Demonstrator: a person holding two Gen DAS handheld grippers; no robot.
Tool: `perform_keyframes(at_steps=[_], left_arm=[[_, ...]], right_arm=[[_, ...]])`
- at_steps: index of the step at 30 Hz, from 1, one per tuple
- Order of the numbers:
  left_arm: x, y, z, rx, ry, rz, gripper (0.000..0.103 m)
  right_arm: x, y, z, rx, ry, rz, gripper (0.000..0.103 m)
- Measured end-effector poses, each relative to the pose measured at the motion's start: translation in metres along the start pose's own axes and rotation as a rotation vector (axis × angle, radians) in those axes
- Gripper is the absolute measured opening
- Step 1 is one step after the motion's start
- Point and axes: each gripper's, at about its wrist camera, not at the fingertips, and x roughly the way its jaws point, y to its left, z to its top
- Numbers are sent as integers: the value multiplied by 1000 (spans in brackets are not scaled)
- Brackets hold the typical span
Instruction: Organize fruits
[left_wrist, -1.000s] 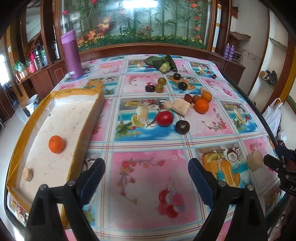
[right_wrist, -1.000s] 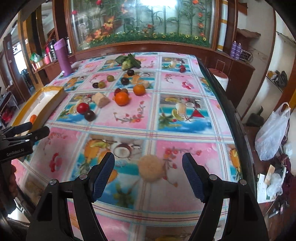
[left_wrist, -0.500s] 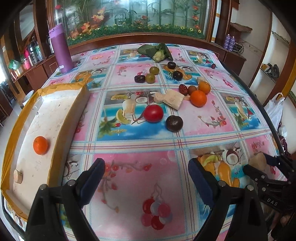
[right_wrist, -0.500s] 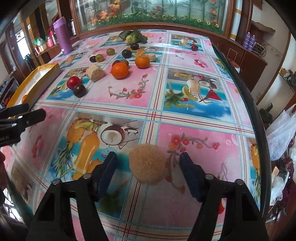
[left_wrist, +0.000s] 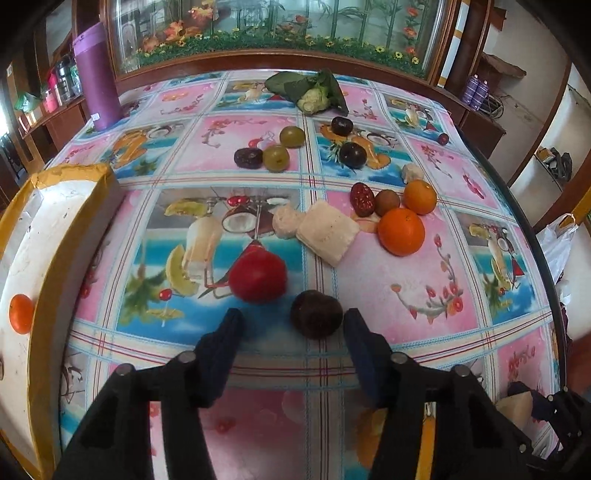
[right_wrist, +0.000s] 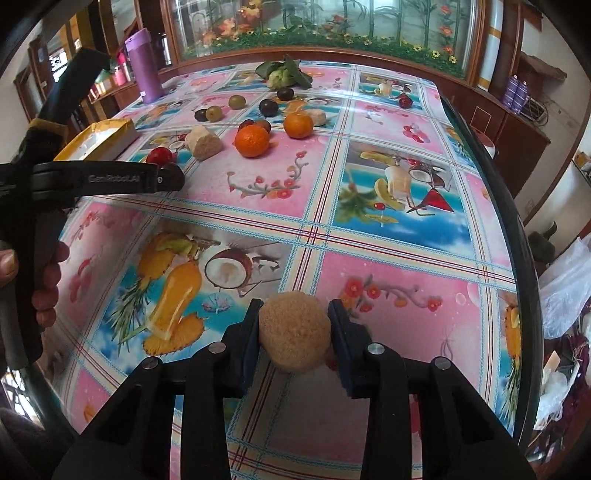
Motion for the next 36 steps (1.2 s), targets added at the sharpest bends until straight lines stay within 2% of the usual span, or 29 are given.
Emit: perform_keyframes(at_steps=[1, 3, 14, 23, 36], left_arm=[[-1, 0, 0, 2, -5, -5, 49], [-2, 1, -1, 0, -2, -67, 27], [-18, 13, -14, 40, 11, -117, 27], [-47, 25, -25, 71, -23, -141, 27], [-62, 57, -35, 71, -34, -143, 27]], right_arm=[[0, 0, 0, -3, -1, 1, 35], [-1, 0, -1, -8, 0, 3, 35], [-9, 2, 1, 16, -40, -1, 34], [-19, 11, 9, 38, -64, -19, 34], [-14, 45, 17, 19, -66, -14, 34]])
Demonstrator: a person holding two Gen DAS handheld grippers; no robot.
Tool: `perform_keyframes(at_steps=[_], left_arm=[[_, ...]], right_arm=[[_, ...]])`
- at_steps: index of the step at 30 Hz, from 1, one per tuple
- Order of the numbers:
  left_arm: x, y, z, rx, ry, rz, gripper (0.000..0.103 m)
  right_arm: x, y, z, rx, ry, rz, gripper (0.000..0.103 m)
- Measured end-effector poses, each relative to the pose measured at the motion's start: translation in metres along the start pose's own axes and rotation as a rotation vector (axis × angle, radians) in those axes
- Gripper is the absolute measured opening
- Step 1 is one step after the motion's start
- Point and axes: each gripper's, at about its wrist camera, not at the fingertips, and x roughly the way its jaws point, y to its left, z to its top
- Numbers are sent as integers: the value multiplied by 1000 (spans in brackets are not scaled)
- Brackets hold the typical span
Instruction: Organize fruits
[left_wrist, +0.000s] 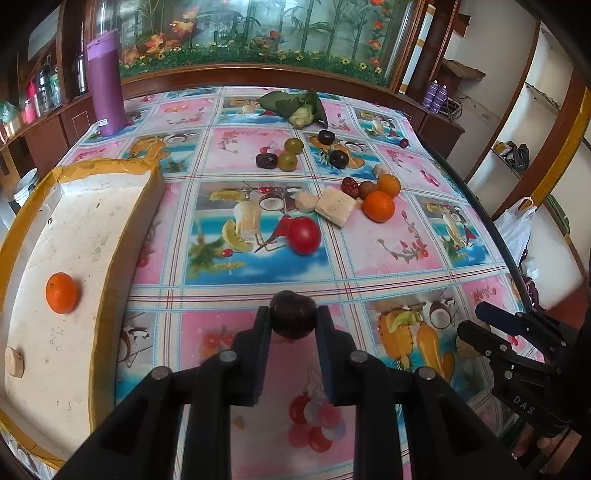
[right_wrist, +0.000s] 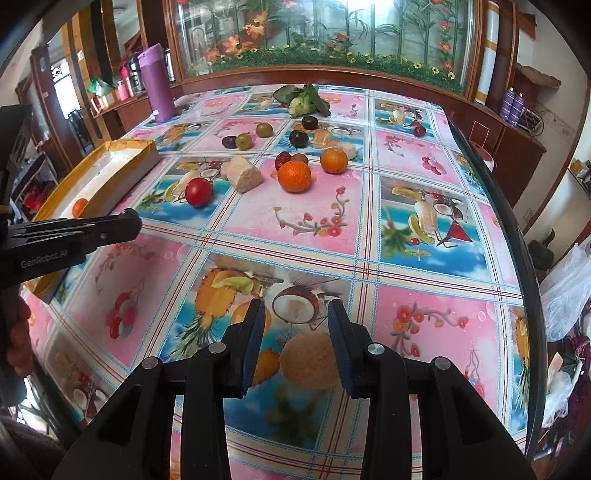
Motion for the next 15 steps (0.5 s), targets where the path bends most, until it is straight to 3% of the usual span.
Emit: perform_keyframes(at_steps=[4, 7, 15], left_arm=[[-1, 5, -5, 13, 2, 3, 27], [1, 7, -7, 14, 9, -4, 27], [7, 2, -10, 26, 33, -28, 27]], right_arm=[[0, -4, -6, 21, 12, -22, 35], [-2, -9, -12, 24, 31, -49, 49], [5, -14, -23, 23, 78, -33, 49]])
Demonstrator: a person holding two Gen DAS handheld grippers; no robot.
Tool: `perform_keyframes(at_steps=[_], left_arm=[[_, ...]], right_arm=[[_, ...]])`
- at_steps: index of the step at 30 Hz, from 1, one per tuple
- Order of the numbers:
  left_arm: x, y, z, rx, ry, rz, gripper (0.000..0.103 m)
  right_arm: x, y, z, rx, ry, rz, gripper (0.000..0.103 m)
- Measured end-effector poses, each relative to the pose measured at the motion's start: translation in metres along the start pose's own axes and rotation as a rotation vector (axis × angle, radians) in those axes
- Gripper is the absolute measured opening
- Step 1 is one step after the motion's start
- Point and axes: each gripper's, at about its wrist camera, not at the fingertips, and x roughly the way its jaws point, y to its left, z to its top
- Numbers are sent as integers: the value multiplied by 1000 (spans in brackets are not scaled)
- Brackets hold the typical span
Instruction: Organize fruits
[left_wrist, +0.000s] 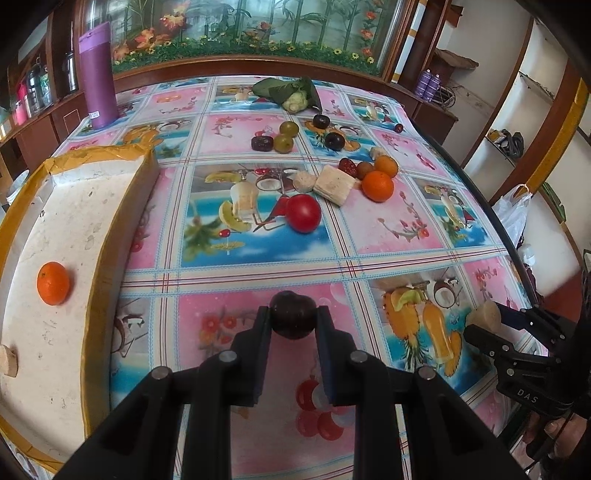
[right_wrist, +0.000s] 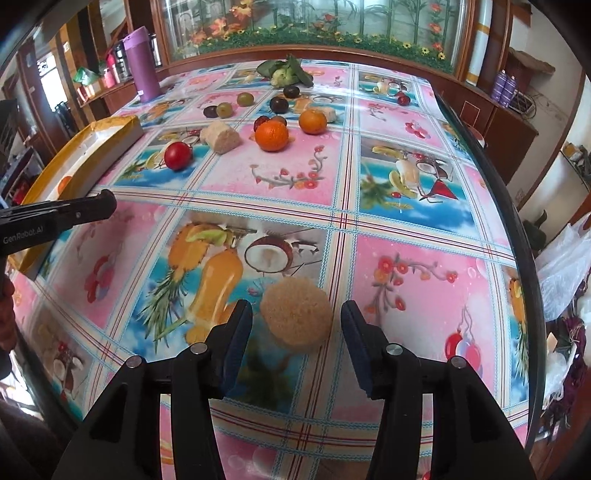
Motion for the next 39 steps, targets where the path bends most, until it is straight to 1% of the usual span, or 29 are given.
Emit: perform_keyframes(at_steps=[1, 2, 8, 13, 18, 22, 26, 32, 39], left_arm=[[0, -1, 0, 2, 1, -1, 27], [0, -2, -1, 5, 1, -3, 27], [-5, -1, 0, 1, -3, -17, 27], [-17, 7, 4, -17, -27, -14, 27], [-33, 22, 8, -43, -59, -3, 27], [-47, 42, 9, -75, -87, 18, 27], [-59, 67, 7, -111, -108, 54, 27], [-74, 116, 4, -185, -128, 113, 27], [-82, 174, 4, -256, -132, 197, 27]], right_arm=[[2, 0, 1, 0, 1, 2, 48], [4, -1, 1, -2, 3, 4, 36], [0, 2, 6, -15, -7, -2, 35], [-12, 14, 19, -26, -45, 33, 35], [-20, 37, 39, -66, -84, 72, 35], [-21, 61, 57, -111, -103, 102, 35], [-17, 86, 71, -146, -108, 139, 35], [-6, 131, 94, -211, -99, 201, 35], [11, 188, 129, -291, -98, 260, 35]])
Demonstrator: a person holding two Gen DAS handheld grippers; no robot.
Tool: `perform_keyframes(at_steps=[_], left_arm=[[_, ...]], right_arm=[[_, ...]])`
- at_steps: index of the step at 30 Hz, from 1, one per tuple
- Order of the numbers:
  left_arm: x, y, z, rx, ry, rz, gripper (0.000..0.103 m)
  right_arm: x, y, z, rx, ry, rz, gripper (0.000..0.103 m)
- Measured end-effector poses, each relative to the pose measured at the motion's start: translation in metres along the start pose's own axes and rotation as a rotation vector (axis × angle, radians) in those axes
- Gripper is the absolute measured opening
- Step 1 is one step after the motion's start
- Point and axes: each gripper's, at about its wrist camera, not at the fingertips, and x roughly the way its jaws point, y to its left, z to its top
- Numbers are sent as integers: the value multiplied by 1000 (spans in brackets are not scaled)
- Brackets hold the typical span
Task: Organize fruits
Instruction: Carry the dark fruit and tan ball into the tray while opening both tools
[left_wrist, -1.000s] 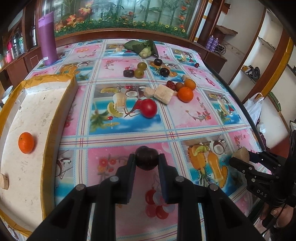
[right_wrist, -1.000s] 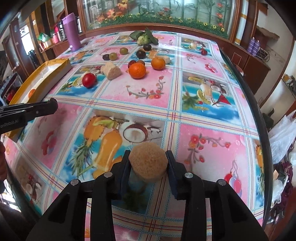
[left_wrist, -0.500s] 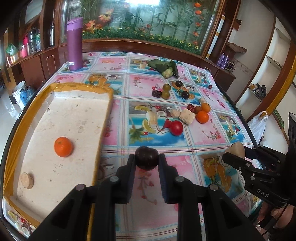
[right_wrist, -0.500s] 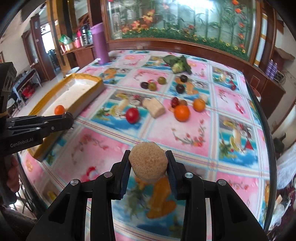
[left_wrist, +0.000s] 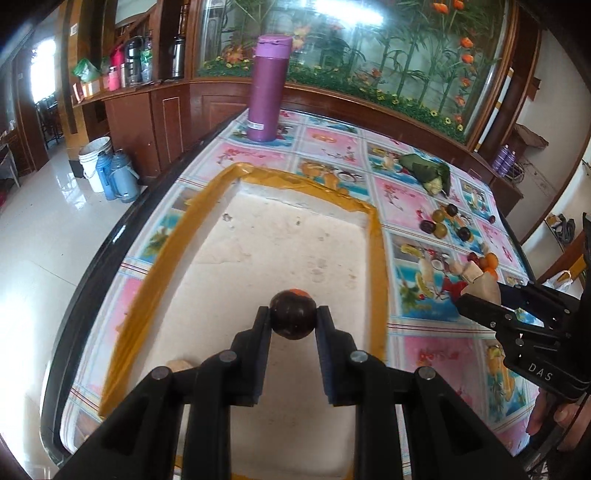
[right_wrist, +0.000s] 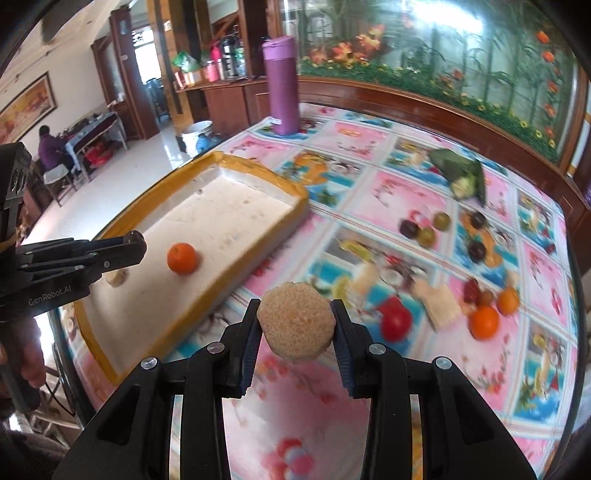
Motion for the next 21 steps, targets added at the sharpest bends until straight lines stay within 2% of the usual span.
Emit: perform_keyframes(at_steps=[8, 12, 21], left_arm=[[29, 35, 22, -40, 33, 66, 27], [47, 43, 33, -51, 64, 65, 27], [73, 50, 38, -61, 132, 58, 27]], right_arm=[[52, 39, 53, -59, 16, 65, 35], [86, 53, 71, -69, 42, 84, 35], [132, 66, 78, -98, 107, 80, 35]])
